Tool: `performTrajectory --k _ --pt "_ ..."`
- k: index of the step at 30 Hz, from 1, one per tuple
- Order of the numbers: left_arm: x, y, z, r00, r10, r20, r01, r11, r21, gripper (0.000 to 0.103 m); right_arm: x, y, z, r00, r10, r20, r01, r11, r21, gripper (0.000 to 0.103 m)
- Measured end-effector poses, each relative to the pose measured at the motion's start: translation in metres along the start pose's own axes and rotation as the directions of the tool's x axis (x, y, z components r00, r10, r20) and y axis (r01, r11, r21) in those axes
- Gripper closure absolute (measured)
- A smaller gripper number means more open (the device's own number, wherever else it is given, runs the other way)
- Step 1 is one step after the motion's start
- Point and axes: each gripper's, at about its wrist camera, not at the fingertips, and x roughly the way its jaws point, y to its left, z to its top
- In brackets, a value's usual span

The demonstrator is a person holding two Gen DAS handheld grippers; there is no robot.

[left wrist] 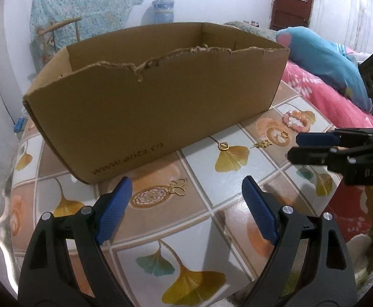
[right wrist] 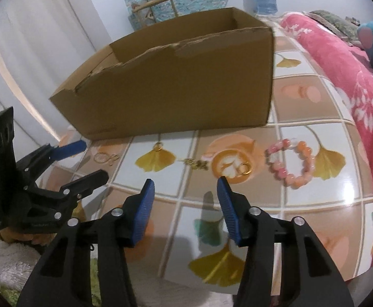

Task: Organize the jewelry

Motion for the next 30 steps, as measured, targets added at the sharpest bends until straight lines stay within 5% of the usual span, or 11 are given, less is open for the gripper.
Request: performTrajectory --k 12,19,30 --pt "0.007 0.008 0.003 1.000 0.012 -0.024 -0.013 1.000 -0.021 0.022 0.009 -0.023 0.004 0.990 -0.138 0.000 0.138 0.990 -0.016 0.080" --pt "0.003 -0.010 0.015 0.996 -0.085 0.031 0.084 0.996 0.026 0.029 0.014 -0.023 0.007 0.987 -0.161 0.006 0.161 0.986 -0.033 0.080" --pt "0.045 -0.040 0.038 0.994 -0.106 -0.031 0.109 0.989 0.097 0.069 0.014 -0.023 0.004 0.987 -0.158 0.022 0.159 0.986 -0.041 0.080"
